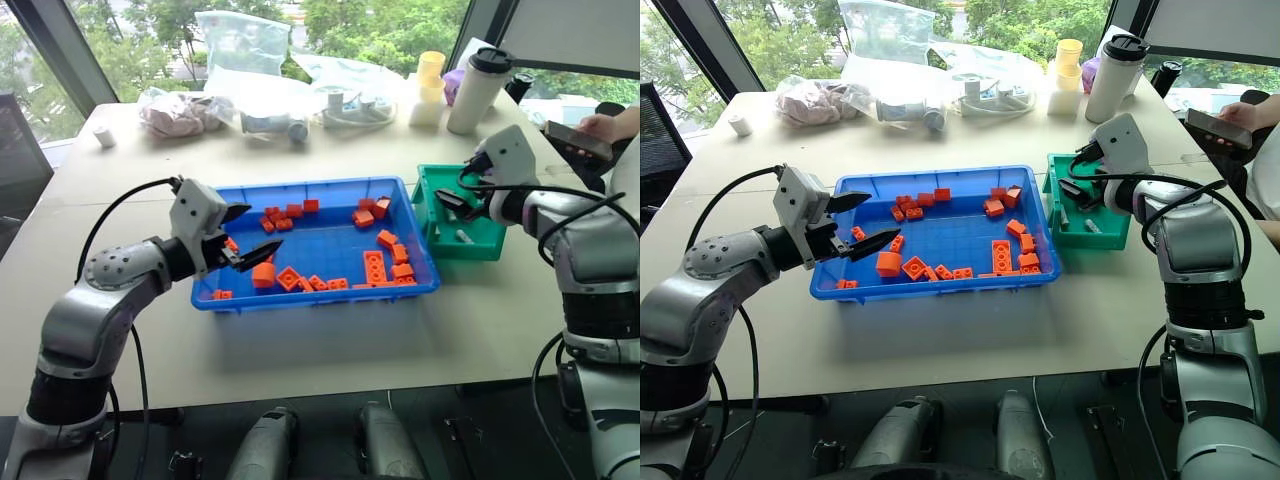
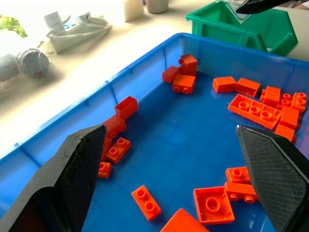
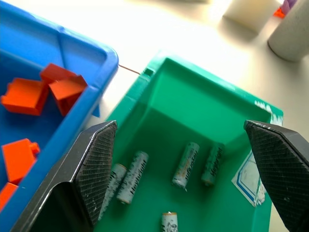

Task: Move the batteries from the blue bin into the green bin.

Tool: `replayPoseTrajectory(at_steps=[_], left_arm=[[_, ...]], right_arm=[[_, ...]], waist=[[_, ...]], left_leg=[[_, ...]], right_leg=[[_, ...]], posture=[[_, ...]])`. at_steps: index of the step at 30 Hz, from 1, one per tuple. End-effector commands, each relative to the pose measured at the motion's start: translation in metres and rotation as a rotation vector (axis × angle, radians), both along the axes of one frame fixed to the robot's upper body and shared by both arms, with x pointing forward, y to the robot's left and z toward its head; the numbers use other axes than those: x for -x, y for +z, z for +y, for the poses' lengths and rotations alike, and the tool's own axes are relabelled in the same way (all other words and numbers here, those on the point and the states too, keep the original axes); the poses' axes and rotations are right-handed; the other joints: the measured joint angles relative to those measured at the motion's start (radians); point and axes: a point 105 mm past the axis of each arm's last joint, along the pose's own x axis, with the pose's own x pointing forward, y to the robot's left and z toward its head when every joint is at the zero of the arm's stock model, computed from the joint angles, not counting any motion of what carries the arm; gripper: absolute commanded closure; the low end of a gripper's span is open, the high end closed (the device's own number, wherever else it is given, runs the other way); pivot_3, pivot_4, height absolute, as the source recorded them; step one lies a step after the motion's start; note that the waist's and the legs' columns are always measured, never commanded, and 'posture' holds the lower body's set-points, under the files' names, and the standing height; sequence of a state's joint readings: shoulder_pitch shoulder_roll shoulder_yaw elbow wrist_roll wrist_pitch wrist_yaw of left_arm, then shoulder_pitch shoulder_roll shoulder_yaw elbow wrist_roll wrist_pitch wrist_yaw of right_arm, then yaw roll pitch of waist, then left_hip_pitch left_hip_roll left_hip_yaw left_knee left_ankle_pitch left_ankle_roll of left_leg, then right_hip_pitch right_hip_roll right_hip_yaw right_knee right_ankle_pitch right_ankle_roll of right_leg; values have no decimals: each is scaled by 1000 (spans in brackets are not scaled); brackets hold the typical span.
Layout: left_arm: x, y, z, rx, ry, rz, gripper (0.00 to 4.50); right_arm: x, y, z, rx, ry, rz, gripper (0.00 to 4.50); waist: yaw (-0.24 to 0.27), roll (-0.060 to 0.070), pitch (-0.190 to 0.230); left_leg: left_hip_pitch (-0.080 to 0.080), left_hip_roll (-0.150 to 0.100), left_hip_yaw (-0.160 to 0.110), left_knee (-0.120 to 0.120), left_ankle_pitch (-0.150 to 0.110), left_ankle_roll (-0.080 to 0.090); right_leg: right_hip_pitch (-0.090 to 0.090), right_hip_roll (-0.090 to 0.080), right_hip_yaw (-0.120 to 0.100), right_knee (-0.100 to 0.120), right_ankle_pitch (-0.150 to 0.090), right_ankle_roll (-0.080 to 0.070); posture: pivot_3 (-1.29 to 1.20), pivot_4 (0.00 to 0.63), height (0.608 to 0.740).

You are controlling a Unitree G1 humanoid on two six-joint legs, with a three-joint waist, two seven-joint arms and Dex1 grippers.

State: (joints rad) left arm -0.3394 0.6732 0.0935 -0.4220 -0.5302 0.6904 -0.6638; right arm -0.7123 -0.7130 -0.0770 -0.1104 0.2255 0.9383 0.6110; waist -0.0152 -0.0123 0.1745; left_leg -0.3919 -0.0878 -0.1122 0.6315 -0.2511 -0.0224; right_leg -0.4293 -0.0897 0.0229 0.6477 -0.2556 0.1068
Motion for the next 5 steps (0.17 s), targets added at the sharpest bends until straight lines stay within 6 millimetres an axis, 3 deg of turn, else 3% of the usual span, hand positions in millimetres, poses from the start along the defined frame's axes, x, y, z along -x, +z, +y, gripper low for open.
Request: replayPoseTrajectory(at_steps=[1, 5], left_arm=[[3, 14, 9, -14, 7, -43, 0], [4, 15, 15, -25, 17, -38, 0]], right_arm=[[22, 16, 24, 14, 185, -42, 49], [32, 2, 39, 43, 271, -13, 49]], waist=[[1, 0, 0], [3, 0, 0]], left_leg=[[0, 0, 0, 0, 0, 0], [0, 0, 0, 1, 0, 0]], right_leg=[[0, 0, 0, 0, 0, 0], [1, 0, 0, -1, 0, 0]], posture=[[0, 150, 740], [0, 150, 740]])
